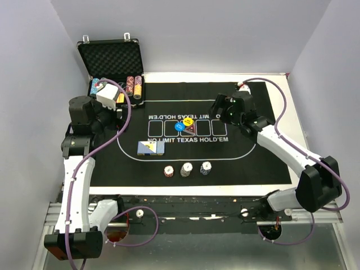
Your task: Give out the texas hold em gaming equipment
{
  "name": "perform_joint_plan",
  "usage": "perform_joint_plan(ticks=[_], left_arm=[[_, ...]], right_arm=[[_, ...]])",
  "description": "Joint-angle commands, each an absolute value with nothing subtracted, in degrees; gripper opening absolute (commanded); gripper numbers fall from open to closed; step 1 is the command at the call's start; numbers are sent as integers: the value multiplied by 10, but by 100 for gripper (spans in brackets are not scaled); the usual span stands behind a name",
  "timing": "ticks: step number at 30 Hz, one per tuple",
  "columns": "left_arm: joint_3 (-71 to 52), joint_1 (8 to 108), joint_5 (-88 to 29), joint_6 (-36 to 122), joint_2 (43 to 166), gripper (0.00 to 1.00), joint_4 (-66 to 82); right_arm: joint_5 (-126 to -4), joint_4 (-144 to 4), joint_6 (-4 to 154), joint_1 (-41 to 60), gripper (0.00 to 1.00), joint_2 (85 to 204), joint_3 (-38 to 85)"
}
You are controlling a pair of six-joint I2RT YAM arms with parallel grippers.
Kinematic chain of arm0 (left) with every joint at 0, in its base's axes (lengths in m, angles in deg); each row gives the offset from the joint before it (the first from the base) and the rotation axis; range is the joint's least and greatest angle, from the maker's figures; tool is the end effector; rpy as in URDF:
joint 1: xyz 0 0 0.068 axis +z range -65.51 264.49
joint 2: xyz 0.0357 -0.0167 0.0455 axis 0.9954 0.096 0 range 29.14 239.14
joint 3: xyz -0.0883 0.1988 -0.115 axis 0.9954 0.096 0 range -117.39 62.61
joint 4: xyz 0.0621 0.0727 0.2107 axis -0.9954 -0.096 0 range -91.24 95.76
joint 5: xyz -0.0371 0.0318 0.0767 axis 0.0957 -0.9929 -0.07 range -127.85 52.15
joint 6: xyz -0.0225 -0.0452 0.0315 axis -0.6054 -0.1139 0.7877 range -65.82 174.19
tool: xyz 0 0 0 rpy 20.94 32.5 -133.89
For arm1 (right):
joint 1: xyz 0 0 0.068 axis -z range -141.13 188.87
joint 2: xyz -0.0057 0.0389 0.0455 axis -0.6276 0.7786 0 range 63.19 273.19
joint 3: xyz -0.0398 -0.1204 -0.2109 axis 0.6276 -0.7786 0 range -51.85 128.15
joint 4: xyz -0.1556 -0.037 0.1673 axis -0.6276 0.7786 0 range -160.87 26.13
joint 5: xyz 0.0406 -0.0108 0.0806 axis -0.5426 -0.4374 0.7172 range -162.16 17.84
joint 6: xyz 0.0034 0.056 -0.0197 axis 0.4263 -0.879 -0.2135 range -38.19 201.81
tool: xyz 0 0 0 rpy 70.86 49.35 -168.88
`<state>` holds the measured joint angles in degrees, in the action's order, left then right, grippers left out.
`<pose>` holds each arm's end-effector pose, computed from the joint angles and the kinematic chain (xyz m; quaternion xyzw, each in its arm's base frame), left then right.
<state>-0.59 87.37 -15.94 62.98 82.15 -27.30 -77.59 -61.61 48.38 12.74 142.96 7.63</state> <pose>0.1827 -0.0070 0.3543 0.1471 0.8116 -0.1023 0.5561 0.2715 0.1286 0.2707 0.0788 0.8598 0.2143 0.4568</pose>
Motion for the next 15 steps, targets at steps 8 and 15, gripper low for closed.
perform_joint_plan(ticks=[8, 15], left_arm=[[-17, 856, -112, 700, 928, 99, -323], [-18, 823, -110, 748, 1000, 99, -314]], right_arm=[[-880, -560, 562, 15, 100, 1521, 135], [-875, -576, 572, -23, 100, 1595, 180]])
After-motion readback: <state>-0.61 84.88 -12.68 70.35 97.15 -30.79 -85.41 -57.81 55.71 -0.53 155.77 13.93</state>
